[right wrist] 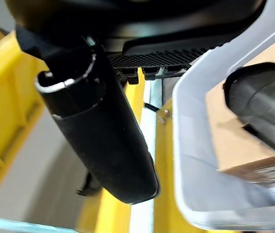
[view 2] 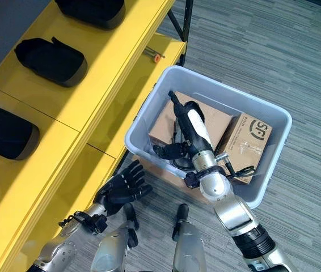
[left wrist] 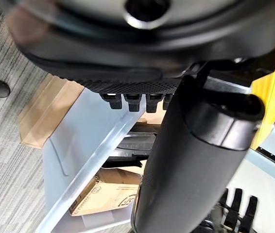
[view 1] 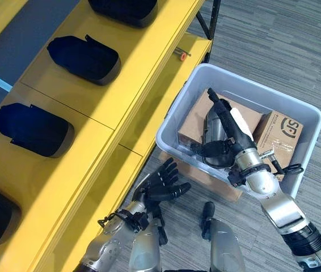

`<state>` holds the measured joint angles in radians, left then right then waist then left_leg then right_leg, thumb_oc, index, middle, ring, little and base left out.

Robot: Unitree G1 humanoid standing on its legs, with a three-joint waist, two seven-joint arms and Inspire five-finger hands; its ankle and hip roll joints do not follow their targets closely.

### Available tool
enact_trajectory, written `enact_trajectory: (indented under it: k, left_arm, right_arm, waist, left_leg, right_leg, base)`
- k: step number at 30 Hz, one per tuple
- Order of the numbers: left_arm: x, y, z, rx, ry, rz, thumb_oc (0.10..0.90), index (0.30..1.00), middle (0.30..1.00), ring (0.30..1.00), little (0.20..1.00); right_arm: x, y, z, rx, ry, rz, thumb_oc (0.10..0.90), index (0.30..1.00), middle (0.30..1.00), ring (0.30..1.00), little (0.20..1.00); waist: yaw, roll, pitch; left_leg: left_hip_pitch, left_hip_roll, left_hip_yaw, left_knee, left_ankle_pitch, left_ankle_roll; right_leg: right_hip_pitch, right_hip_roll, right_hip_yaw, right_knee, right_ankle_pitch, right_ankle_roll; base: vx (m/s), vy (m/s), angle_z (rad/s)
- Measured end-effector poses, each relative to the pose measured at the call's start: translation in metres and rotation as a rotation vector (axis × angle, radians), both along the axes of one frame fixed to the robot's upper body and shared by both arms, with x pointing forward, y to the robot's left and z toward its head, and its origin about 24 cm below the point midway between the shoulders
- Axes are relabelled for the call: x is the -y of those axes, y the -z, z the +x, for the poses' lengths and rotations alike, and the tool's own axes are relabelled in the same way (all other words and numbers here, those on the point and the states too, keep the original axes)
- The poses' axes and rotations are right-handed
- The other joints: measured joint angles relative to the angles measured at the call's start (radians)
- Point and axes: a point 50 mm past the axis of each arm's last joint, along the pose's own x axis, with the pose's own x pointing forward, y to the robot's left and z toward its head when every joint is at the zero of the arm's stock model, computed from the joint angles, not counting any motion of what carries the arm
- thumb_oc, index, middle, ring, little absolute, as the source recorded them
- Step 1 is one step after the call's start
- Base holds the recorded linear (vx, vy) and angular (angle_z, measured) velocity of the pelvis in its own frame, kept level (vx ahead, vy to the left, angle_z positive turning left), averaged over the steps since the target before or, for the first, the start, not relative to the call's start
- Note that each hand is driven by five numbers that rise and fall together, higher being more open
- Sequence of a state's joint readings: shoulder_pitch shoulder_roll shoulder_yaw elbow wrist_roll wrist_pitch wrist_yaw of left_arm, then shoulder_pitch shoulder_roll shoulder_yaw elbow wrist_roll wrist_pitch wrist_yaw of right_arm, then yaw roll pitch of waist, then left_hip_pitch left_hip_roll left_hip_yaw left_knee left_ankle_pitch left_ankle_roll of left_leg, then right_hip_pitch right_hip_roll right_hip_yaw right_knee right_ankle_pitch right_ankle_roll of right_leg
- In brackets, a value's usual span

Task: Move parts from the plastic box to the shelf.

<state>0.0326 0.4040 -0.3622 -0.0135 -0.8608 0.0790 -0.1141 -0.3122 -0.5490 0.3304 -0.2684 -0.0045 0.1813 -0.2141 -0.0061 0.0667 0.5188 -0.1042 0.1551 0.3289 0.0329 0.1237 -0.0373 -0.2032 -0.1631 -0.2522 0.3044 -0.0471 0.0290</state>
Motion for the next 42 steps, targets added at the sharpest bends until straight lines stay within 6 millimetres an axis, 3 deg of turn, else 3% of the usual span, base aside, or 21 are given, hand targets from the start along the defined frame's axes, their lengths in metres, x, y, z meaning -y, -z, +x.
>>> enact_trajectory:
  k: [4,10,15,18,20,23,26,30,35,42]
  left_arm:
    - [0.000,0.002,-0.002,-0.008,-0.003,-0.001,0.900,1.000,1.000,1.000,1.000]
    - [0.006,0.004,-0.006,-0.020,0.002,-0.038,0.900,1.000,1.000,1.000,1.000]
    - [0.011,0.000,-0.001,-0.018,0.027,-0.054,0.900,1.000,1.000,1.000,1.000]
    - [0.014,0.001,-0.001,-0.028,0.048,-0.069,0.900,1.000,1.000,1.000,1.000]
    - [0.017,0.007,-0.006,-0.058,0.069,-0.067,0.900,1.000,1.000,1.000,1.000]
    - [0.015,0.017,-0.012,-0.099,0.086,-0.069,0.900,1.000,1.000,1.000,1.000]
    - [0.018,0.019,-0.012,-0.107,0.130,-0.073,0.900,1.000,1.000,1.000,1.000]
    - [0.023,0.015,-0.010,-0.083,0.183,-0.076,0.900,1.000,1.000,1.000,1.000]
    - [0.015,0.019,-0.012,-0.100,0.192,-0.040,0.900,1.000,1.000,1.000,1.000]
    - [0.016,0.018,-0.011,-0.094,0.197,-0.044,0.900,1.000,1.000,1.000,1.000]
  right_arm:
    - [0.000,-0.003,-0.004,0.038,0.025,0.085,0.900,1.000,1.000,1.000,1.000]
    - [0.016,-0.007,-0.006,0.070,0.093,0.105,0.900,1.000,1.000,1.000,1.000]
    - [0.016,-0.007,0.029,-0.118,0.025,0.429,0.900,1.000,1.000,1.000,1.000]
    - [0.023,-0.007,0.043,-0.170,0.049,0.523,0.900,1.000,1.000,1.000,1.000]
    - [0.031,-0.002,0.058,-0.286,0.032,0.681,0.900,1.000,1.000,1.000,1.000]
    - [0.017,0.010,0.058,-0.452,-0.102,0.804,0.900,1.000,1.000,1.000,1.000]
    - [0.004,0.036,0.061,-0.629,-0.182,0.799,0.900,1.000,1.000,1.000,1.000]
    - [0.008,0.064,0.063,-0.747,-0.143,0.805,0.900,1.000,1.000,1.000,1.000]
    - [0.024,0.059,0.076,-0.700,-0.091,0.835,0.900,1.000,1.000,1.000,1.000]
    - [0.036,0.051,0.080,-0.579,-0.078,0.889,0.900,1.000,1.000,1.000,1.000]
  waist:
    - [-0.014,0.005,-0.003]
    - [-0.020,0.034,-0.019]
    - [-0.012,0.039,-0.021]
    - [0.015,0.064,-0.025]
    - [0.038,0.087,-0.024]
    - [0.038,0.095,-0.024]
    - [0.059,0.100,-0.023]
    - [0.096,0.112,-0.019]
    - [0.106,0.116,-0.017]
    - [0.105,0.115,-0.016]
  left_leg:
    - [0.002,-0.005,0.002,0.000,-0.004,0.003]
    - [0.000,-0.006,0.021,0.001,-0.007,0.003]
    - [-0.007,0.000,0.003,0.016,-0.001,-0.010]
    - [-0.041,-0.001,-0.014,0.017,0.005,-0.013]
    - [-0.057,-0.007,-0.021,0.016,0.014,-0.006]
    - [-0.060,-0.015,-0.034,0.016,0.020,-0.014]
    - [-0.067,-0.022,-0.046,0.025,0.021,-0.014]
    - [-0.084,-0.031,-0.064,0.033,0.020,-0.014]
    - [-0.106,-0.037,-0.066,0.034,0.025,-0.011]
    - [-0.121,-0.037,-0.064,0.032,0.025,-0.011]
  right_leg:
    - [-0.008,-0.009,0.004,0.015,-0.010,0.002]
    - [-0.032,-0.010,0.024,0.042,-0.018,0.000]
    - [-0.038,-0.013,0.011,0.078,-0.041,-0.009]
    - [-0.074,-0.021,-0.004,0.104,-0.051,-0.015]
    - [-0.097,-0.029,-0.006,0.129,-0.061,-0.018]
    - [-0.099,-0.040,-0.016,0.147,-0.074,-0.016]
    - [-0.104,-0.056,-0.033,0.173,-0.090,-0.018]
    - [-0.117,-0.071,-0.039,0.196,-0.106,-0.017]
    - [-0.143,-0.079,-0.045,0.208,-0.107,-0.016]
    - [-0.159,-0.079,-0.041,0.208,-0.108,-0.016]
  base:
    - [0.01,0.021,-0.01]
    - [0.03,-0.016,-0.09]
    - [0.00,-0.058,0.09]
    - [-0.01,-0.007,0.16]
    - [0.02,-0.014,0.12]
    - [0.03,-0.008,0.14]
    - [0.02,-0.021,0.16]
    - [0.01,-0.027,0.14]
    - [0.00,-0.006,0.01]
    - [0.01,0.007,0.00]
